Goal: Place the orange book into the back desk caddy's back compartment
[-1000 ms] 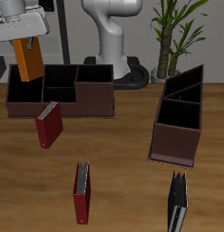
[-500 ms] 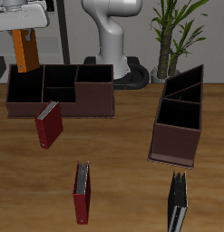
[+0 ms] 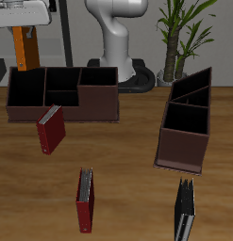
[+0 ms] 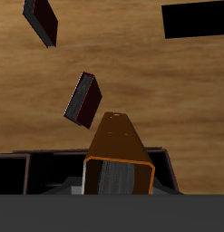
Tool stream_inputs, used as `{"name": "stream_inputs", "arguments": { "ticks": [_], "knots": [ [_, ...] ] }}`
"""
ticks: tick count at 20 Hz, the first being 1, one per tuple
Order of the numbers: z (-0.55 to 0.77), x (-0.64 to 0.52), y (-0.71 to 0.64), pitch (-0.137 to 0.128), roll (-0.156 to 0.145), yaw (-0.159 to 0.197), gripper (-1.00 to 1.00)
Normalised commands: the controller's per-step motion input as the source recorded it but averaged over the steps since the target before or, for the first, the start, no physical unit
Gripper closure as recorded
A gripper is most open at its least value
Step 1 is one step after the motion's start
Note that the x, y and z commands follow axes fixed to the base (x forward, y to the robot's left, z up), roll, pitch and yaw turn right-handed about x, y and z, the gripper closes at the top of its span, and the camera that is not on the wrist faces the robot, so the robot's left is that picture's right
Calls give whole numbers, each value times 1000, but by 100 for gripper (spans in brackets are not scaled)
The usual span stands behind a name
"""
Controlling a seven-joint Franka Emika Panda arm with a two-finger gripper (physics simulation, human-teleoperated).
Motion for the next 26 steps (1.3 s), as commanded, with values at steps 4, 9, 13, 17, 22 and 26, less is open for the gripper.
{"name": "stream_inputs", "arguments": {
  "ticks": [4,9,13,17,22,26],
  "knots": [
    [-164,-16,-93,85,-3,10,100],
    [53,-183,4,62,39,-30,100],
    [123,-240,105,40,47,5,100],
    [87,-82,64,-12,3,95,100],
    [170,7,-67,-14,-27,198,100],
    [306,-39,-28,-32,7,263,100]
  ]
}}
